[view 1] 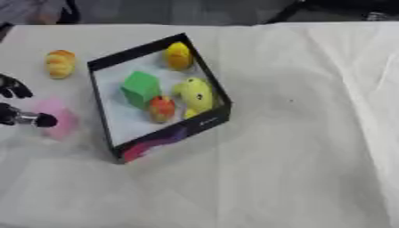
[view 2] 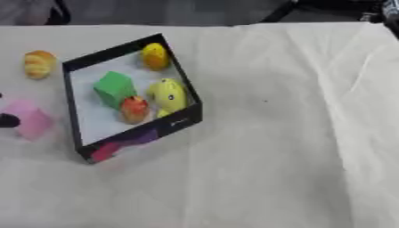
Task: Pick up objects on the table and place them in the box.
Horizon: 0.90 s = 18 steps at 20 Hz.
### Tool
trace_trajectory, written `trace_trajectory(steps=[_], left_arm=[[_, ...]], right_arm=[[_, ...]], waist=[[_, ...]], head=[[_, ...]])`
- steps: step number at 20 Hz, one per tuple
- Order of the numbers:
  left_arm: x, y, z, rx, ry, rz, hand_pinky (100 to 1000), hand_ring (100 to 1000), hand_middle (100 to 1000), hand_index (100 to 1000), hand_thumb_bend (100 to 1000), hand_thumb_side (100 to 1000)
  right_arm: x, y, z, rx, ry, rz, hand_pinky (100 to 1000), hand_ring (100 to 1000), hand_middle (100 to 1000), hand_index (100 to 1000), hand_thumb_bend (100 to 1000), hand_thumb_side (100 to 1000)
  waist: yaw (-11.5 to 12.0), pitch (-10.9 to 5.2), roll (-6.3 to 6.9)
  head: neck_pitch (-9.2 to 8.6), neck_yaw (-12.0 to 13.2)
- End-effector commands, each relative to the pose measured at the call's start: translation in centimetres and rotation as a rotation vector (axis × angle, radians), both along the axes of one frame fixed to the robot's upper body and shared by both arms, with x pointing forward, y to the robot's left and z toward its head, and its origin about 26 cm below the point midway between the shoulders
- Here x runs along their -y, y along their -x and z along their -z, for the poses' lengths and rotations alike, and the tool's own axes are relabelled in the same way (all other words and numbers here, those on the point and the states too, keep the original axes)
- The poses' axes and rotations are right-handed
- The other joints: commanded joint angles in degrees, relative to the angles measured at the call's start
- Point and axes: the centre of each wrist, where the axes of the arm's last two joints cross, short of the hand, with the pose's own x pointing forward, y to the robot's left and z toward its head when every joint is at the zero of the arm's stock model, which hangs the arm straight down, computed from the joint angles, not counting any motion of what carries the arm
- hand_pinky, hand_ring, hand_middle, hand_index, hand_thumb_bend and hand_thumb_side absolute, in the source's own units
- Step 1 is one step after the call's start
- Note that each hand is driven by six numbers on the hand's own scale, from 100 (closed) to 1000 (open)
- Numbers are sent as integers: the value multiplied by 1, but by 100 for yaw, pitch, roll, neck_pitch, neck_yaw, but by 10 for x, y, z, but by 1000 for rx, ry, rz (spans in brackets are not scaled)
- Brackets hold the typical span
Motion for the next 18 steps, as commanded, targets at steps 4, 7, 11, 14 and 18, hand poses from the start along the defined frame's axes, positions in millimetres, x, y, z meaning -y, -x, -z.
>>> trace_trajectory(steps=[4, 7, 11, 14, 18], left_arm=[[-2, -9, -4, 38, -47, -21, 904, 895, 803, 862, 897, 775], [-2, -13, 1, 43, -57, -35, 908, 898, 806, 865, 903, 772], [-3, -19, 8, 43, -64, -48, 911, 902, 810, 869, 908, 776], [-3, -22, 12, 47, -69, -56, 911, 904, 812, 869, 913, 776], [-9, -28, 17, 58, -74, -93, 913, 906, 813, 870, 923, 774]], right_arm=[[4, 1, -11, 25, 12, 1, 919, 719, 680, 814, 100, 589], [4, 2, -11, 26, 12, 1, 920, 719, 680, 814, 100, 591], [4, 2, -11, 25, 10, 1, 921, 719, 680, 814, 100, 595], [4, 2, -11, 25, 9, 1, 921, 719, 680, 814, 100, 596], [4, 2, -11, 27, 9, 2, 922, 719, 680, 814, 100, 597]], waist=[[8, -46, 25], [6, -21, 33], [4, 19, 45], [-1, 44, 51], [-17, 80, 58]], head=[[31, -9], [20, -7], [0, -3], [-7, 6], [-19, 67]])
